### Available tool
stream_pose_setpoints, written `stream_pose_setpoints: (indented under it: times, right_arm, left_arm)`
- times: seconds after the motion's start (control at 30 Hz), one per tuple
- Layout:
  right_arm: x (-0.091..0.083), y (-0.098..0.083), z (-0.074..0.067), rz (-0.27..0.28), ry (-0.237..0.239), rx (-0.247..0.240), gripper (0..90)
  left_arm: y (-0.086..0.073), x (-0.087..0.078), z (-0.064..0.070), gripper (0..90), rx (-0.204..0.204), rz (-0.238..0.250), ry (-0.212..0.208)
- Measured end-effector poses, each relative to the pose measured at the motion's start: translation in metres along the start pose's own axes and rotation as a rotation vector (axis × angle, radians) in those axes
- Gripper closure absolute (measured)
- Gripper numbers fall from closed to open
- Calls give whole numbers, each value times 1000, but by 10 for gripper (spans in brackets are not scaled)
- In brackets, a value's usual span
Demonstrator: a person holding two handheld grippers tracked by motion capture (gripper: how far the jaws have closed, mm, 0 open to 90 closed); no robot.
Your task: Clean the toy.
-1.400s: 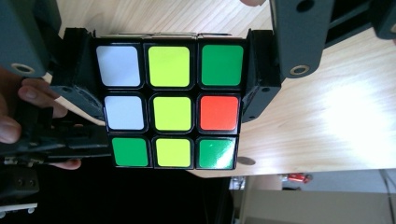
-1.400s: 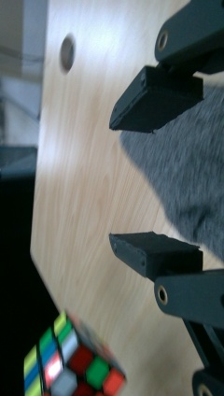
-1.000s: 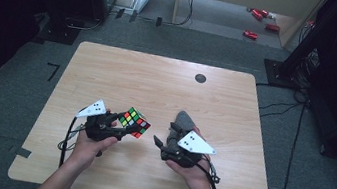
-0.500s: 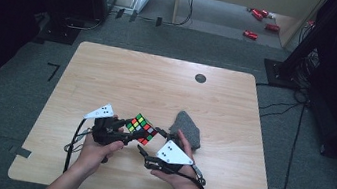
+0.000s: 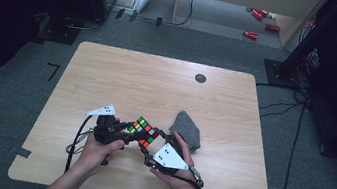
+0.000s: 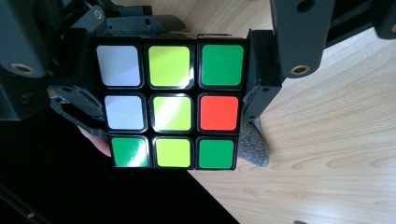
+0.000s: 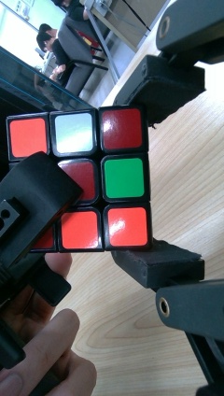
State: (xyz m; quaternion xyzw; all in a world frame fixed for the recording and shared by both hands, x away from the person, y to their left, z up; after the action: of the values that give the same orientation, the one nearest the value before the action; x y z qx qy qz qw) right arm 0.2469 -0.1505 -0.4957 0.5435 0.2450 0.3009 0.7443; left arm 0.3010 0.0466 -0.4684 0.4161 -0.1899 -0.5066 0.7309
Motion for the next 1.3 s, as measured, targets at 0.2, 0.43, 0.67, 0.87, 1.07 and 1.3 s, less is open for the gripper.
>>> stream_pose_setpoints:
  times: [0.2,0.43,0.67,0.87,1.07,1.3]
  right_arm:
    - [1,0,-1,13,-3,-19,335]
    - [1,1,-2,16,7,-8,322]
    - [-1,5,0,0,22,4,341]
    - [-5,0,11,-40,-15,35,342]
    - [-12,1,34,-67,-82,138,341]
    - [-23,16,48,-57,-88,273,340]
  left_arm:
    - [0,-1,-2,344,-28,0,-20]
    - [-2,1,-2,345,-31,-26,-35]
    - [0,0,-2,313,30,-6,-56]
    - [5,-6,-2,195,96,30,-34]
    - [5,-11,-7,124,150,61,16]
    - [-8,-6,-11,137,329,55,139]
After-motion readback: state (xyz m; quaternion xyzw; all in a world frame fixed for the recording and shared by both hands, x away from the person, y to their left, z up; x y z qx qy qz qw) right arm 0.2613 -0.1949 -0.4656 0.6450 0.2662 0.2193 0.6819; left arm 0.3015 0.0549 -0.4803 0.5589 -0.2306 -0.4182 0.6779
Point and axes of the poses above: each handheld gripper's, and its own axes: x roughly forward along the jaws, y roughly out of its top, z roughly to its right, the point moved 2 cm from there along x, roughly forward along the jaws, and after that the axes turned 11 degrees about z, right-handed, at the moved point
